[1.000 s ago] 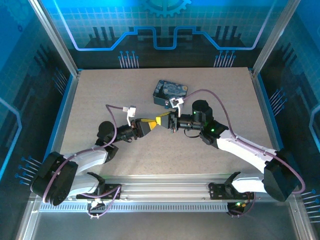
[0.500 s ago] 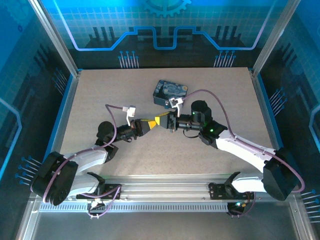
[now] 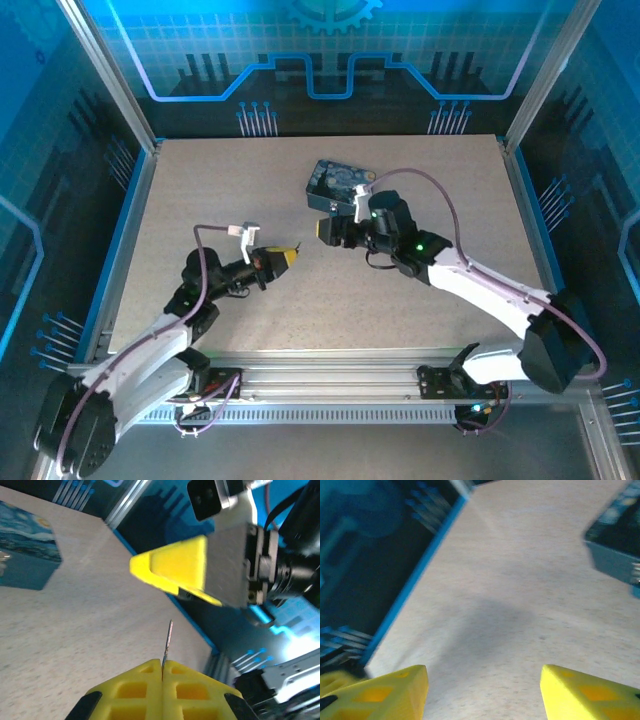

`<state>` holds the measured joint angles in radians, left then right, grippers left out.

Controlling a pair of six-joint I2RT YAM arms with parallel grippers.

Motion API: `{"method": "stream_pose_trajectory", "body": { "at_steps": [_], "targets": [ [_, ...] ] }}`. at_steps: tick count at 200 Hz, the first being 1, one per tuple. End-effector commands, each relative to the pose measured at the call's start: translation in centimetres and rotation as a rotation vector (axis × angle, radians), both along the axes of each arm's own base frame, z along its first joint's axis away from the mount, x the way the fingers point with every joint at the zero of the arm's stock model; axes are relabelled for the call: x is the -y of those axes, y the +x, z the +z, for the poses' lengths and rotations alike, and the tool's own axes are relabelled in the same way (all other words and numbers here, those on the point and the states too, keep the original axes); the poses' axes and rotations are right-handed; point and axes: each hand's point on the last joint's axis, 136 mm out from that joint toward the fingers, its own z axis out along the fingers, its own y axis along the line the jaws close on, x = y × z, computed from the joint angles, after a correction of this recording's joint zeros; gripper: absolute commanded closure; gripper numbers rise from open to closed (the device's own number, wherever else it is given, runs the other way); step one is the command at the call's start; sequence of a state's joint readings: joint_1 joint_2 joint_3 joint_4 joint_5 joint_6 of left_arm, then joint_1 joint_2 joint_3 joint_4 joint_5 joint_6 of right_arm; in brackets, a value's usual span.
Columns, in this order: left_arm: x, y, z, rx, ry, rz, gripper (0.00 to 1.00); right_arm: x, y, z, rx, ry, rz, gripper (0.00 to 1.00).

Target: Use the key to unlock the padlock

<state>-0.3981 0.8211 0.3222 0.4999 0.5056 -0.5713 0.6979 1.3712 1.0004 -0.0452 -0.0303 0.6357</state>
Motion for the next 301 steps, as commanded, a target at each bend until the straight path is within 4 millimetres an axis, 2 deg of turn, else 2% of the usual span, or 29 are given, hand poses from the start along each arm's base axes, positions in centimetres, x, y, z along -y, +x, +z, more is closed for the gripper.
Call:
{"method": "stream_pose_trajectory", "body": {
  "at_steps": [1, 20, 51, 99, 116, 149, 184, 208, 229, 249, 260, 278, 301],
  "targets": [
    [-1.7, -0.1, -3.1, -0.051, 0.154, 0.074, 1.0, 2.8, 1.9, -6.1, -0.1, -0.32, -0.191, 0.39],
    [-1.9, -0.8, -3.3, -0.052, 0.162, 0.071, 1.0, 2.2, 3.7, -8.1, -0.101, -0.458, -0.248, 0.4],
    [-2.2, -1.5, -3.6, -0.046, 0.178, 0.068, 1.0, 1.2, 6.9, -10.3, -0.06, -0.607, -0.355, 0.4],
    [-2.5, -2.5, -4.0, -0.032, 0.21, 0.054, 1.0, 1.7, 11.0, -14.1, -0.057, -0.778, -0.474, 0.43],
    [-2.6, -2.7, -4.0, -0.024, 0.22, 0.049, 1.0, 1.6, 11.8, -15.1, -0.071, -0.775, -0.503, 0.45],
    [-2.6, -3.2, -4.1, -0.014, 0.227, 0.035, 1.0, 1.9, 13.1, -15.9, -0.076, -0.75, -0.566, 0.48],
    [-2.5, -3.4, -4.1, -0.005, 0.223, 0.023, 1.0, 1.5, 13.8, -17.3, -0.146, -0.629, -0.592, 0.53],
    [-2.4, -3.5, -4.1, 0.001, 0.217, 0.017, 1.0, 1.6, 14.1, -18.3, -0.203, -0.579, -0.597, 0.51],
    [-2.4, -3.5, -4.3, 0.004, 0.22, 0.015, 1.0, 1.6, 14.2, -18.2, -0.207, -0.581, -0.592, 0.49],
    [-2.4, -3.4, -4.5, 0.008, 0.224, 0.018, 1.0, 1.1, 14.0, -17.2, -0.204, -0.594, -0.548, 0.5],
    [-2.5, -3.4, -4.7, 0.006, 0.232, 0.019, 1.0, 0.6, 13.6, -15.8, -0.174, -0.61, -0.51, 0.51],
    [-2.7, -3.3, -5.2, -0.006, 0.244, 0.031, 1.0, -0.1, 13.3, -12.4, -0.085, -0.641, -0.456, 0.52],
    [-2.7, -3.2, -5.5, -0.011, 0.245, 0.034, 1.0, 0.3, 14.4, -9.1, -0.051, -0.656, -0.423, 0.5]
  ]
}}
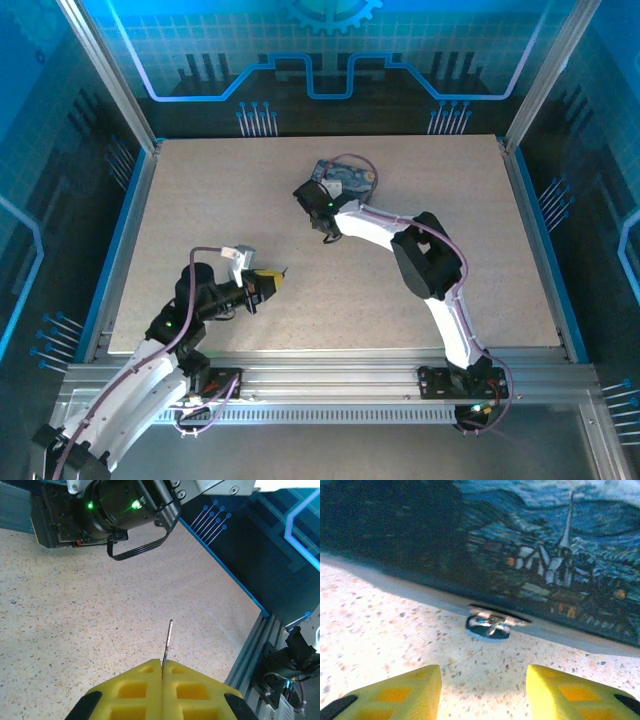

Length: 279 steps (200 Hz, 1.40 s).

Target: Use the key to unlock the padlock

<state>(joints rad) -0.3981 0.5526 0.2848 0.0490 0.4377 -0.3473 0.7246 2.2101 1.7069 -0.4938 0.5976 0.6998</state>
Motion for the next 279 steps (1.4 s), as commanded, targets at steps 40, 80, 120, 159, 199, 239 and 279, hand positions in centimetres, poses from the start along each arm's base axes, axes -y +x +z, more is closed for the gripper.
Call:
{"method": "stream_pose_trajectory", "body": {
  "at_steps": [40, 80, 120, 159, 199, 239, 279],
  "targets": [
    [0.1, 0.6, -1.0, -0.01, 0.021, -0.002, 1.0, 0.8, 5.7, 9.7, 0.054, 0.066, 0.08, 0.46],
    [0.2, 0.9, -1.0, -0.02, 0.008, 0.006, 1.0, 1.2, 10.6, 8.4, -0.027, 0.175, 0.117, 0.4],
    [0.3, 1.2, -1.0, -0.029, 0.004, 0.007, 1.0, 1.9, 14.9, 7.2, -0.007, 0.36, 0.118, 0.38],
    [0.4, 1.0, -1.2, -0.045, 0.001, 0.002, 1.0, 0.9, 15.8, 6.6, -0.007, 0.446, 0.206, 0.38],
    [0.1, 0.6, -1.1, -0.047, -0.003, 0.007, 1.0, -0.7, 14.1, 5.1, -0.086, 0.467, 0.335, 0.38],
    [-0.2, 0.0, -1.0, -0.045, -0.009, 0.013, 1.0, -1.0, 12.1, 3.1, -0.184, 0.465, 0.402, 0.4],
    [-0.5, -0.6, -0.9, -0.047, -0.013, 0.024, 1.0, -1.3, 9.6, 2.7, -0.238, 0.418, 0.462, 0.43]
  ]
}}
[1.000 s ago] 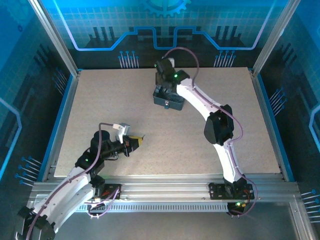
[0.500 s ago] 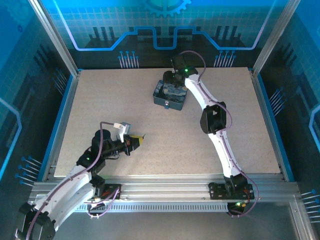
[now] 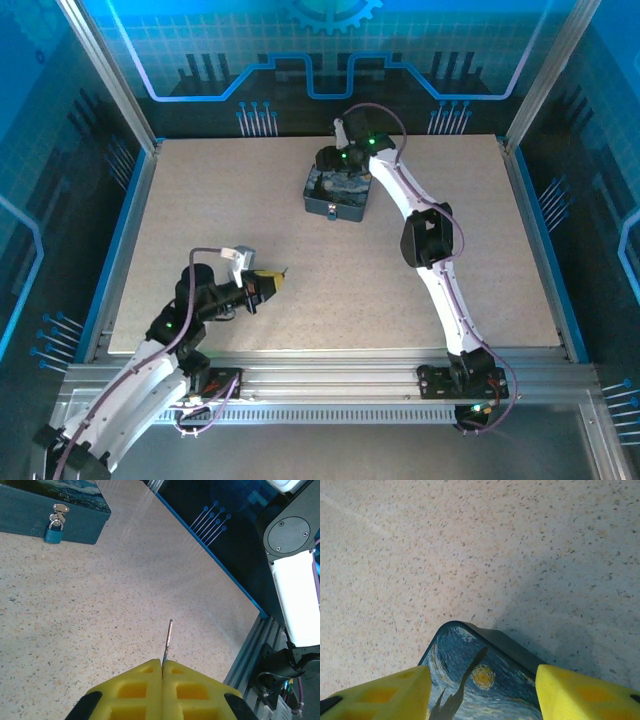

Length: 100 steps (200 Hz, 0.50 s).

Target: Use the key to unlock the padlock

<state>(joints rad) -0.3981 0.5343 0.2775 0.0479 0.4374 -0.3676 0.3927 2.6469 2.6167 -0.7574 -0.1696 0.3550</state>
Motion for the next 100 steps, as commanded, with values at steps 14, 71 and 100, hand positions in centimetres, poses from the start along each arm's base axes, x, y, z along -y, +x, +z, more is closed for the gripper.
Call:
{"method": "stream_pose_trajectory", "body": {
  "at_steps": [14, 71, 100],
  "targets": [
    [-0.6, -0.5, -0.9, -0.036, 0.0, 0.023, 1.0, -1.1, -5.2, -1.7, -0.106, -0.073, 0.132, 0.43],
    [-0.9, -0.9, -1.2, -0.047, 0.007, 0.031, 1.0, -0.7, -9.0, -1.6, -0.118, -0.127, 0.118, 0.45],
    [-0.9, -0.9, -1.5, -0.052, 0.011, 0.034, 1.0, -0.8, -10.0, 1.9, -0.048, -0.134, 0.098, 0.41]
  ]
}}
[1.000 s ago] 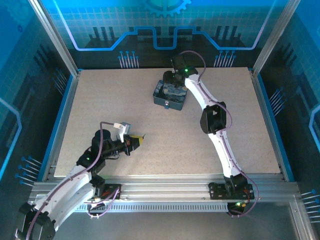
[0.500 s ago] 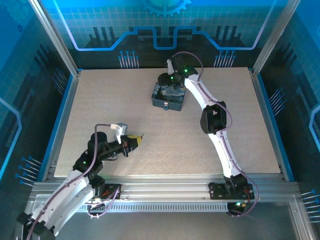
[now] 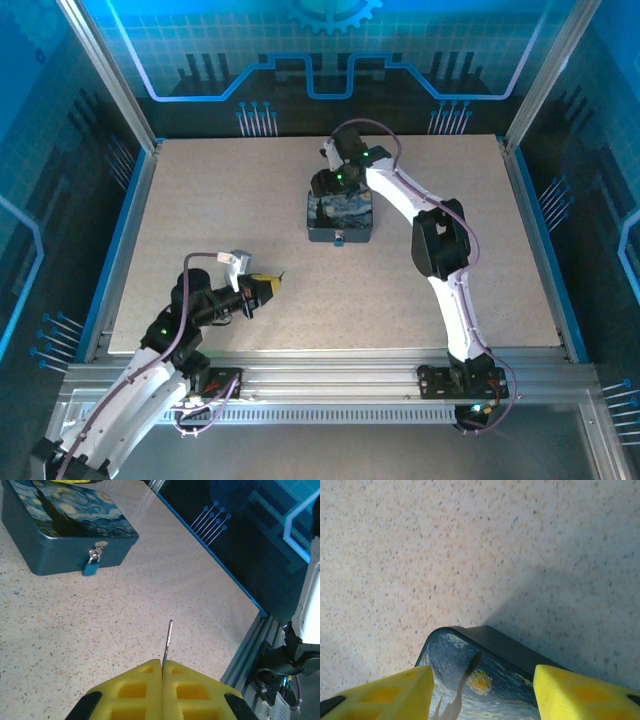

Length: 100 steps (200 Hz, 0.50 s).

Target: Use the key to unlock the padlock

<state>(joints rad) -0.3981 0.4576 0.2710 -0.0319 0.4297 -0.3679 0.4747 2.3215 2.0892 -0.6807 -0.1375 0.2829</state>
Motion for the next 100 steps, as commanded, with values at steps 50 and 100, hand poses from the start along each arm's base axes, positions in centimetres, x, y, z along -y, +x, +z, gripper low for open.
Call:
{"method": "stream_pose_trajectory", "body": {
  "at_steps": [50, 100],
  "targets": [
    [-0.7, 0.3, -1.7, -0.054, 0.015, 0.049, 1.0, 0.6, -5.5, 8.9, 0.244, -0.122, -0.096, 0.38],
    [-0.7, 0.5, -2.2, -0.059, 0.015, 0.057, 1.0, 3.8, -13.6, 6.0, 0.35, -0.252, -0.321, 0.39]
  ]
}}
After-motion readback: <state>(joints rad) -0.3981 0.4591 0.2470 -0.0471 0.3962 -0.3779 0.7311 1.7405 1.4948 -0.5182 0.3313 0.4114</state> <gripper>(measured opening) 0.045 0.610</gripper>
